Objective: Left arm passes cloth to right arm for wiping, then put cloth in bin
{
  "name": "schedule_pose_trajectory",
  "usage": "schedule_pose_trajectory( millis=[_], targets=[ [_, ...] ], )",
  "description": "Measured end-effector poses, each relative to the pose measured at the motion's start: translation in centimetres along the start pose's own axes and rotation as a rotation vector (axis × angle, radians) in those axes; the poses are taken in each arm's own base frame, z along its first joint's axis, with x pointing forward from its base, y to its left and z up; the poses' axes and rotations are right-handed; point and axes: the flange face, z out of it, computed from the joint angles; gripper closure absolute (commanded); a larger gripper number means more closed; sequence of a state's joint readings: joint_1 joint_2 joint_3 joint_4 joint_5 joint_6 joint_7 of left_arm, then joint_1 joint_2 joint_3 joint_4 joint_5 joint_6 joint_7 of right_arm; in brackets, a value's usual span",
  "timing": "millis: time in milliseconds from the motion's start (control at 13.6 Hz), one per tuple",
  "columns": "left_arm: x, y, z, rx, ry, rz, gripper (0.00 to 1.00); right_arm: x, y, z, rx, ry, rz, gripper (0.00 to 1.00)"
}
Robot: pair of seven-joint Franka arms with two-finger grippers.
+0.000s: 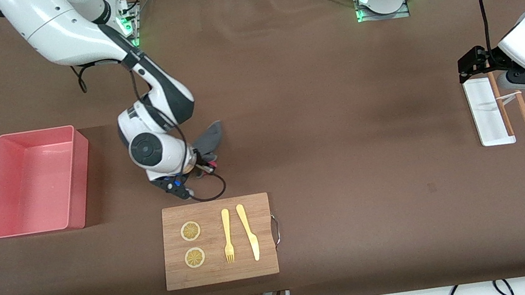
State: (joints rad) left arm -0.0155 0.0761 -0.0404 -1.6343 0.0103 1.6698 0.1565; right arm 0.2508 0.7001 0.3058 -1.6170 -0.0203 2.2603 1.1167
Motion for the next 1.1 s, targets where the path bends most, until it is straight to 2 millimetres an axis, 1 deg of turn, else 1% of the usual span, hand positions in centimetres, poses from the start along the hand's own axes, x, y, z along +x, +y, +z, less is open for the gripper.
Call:
schedule_pose_trajectory(
  millis=[220,367,440,514,587,660,880,954,1100],
  targets=[
    [0.0,0.0,0.1,-0.001,-0.006,0.000,0.00,-3.7,-2.6,0.3,0.074,-0.012,0.075,1.00],
    [-0.1,-0.1,0.1,-0.001,-0.006,-0.001,0.00,-5.9,-3.9,0.8,0.119,-0.022,0.116,1.00],
    [-0.1,0.0,0.1,-0.001,-0.006,-0.001,0.00,-6.6,-4.3,1.2,0.129,-0.023,0.120,1.00],
    [-0.1,0.0,0.1,-0.001,-0.006,-0.001,0.00,-6.6,-4.3,1.5,0.128,-0.025,0.119,1.00],
    [-0.1,0.0,0.1,-0.001,-0.006,-0.001,0.00,-6.0,-3.9,1.8,0.118,-0.023,0.110,1.00],
    [-0.1,0.0,0.1,-0.001,-0.006,-0.001,0.00,-4.7,-3.2,2.1,0.094,-0.018,0.088,1.00],
    [-0.1,0.0,0.1,-0.001,-0.006,-0.001,0.00,0.6,0.2,2.6,-0.010,-0.011,0.015,1.00],
    [-0.1,0.0,0.1,-0.001,-0.007,-0.001,0.00,2.4,1.4,2.5,-0.041,-0.011,-0.018,1.00],
    [-0.1,0.0,0.1,-0.001,-0.007,-0.001,0.00,5.7,3.7,1.6,-0.091,-0.010,-0.083,1.00]
  ],
)
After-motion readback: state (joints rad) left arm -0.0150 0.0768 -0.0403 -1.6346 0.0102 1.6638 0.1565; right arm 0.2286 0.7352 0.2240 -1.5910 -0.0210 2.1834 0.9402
